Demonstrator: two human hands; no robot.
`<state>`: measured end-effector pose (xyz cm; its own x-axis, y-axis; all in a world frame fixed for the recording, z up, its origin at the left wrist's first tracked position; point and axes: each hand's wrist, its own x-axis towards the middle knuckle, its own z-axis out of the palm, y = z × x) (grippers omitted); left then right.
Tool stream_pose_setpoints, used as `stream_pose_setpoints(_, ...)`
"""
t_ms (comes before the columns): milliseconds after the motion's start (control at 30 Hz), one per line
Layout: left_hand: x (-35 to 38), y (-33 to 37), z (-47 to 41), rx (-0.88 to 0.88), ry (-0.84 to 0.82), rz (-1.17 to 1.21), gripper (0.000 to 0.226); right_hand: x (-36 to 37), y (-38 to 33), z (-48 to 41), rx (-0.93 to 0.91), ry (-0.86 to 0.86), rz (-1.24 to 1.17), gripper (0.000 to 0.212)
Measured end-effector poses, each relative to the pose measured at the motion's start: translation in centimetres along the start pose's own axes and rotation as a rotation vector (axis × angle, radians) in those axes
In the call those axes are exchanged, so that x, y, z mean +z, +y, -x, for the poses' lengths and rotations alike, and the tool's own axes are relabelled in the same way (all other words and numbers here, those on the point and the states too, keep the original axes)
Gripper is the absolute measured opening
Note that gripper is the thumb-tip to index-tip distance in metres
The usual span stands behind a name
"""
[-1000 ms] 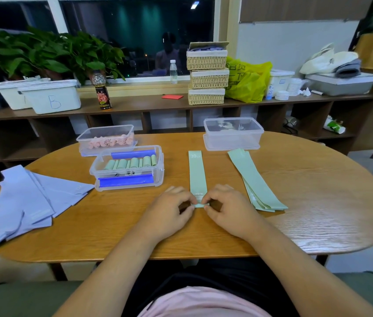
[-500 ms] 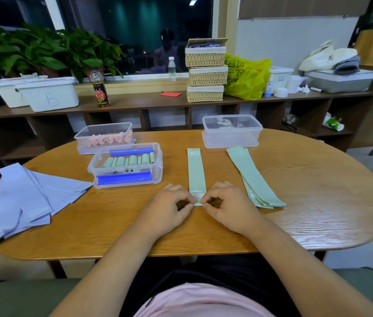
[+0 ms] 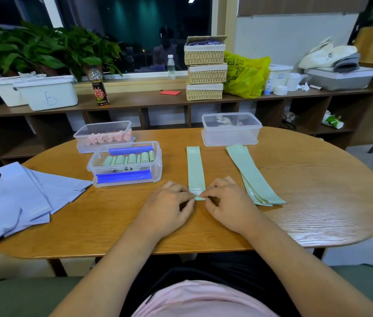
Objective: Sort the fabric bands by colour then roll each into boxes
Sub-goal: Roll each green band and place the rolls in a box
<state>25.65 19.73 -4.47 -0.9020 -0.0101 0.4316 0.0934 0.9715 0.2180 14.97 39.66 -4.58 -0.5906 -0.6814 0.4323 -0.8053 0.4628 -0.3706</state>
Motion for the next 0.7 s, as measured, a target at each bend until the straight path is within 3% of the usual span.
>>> stream_pose_setpoints(233, 0.04, 0.18, -0.15, -0.053, -0.077, -0.092, 0.044, -0.27, -0.43, 0.1, 0.005, -0.08, 0.187, 0.044)
stream_pose_setpoints(433, -0.06, 0.37, -0.23, -0.077, -0.109, -0.123, 0.048, -0.38, -0.56, 0.13, -0.009, -0.086, 0.199, 0.051)
stream_pose_setpoints(700, 0.13, 0.22, -0.36, -0.1, -0.119, -0.141, 0.053, -0.23, -0.38, 0.04, -0.06, -0.114, 0.136, 0.045)
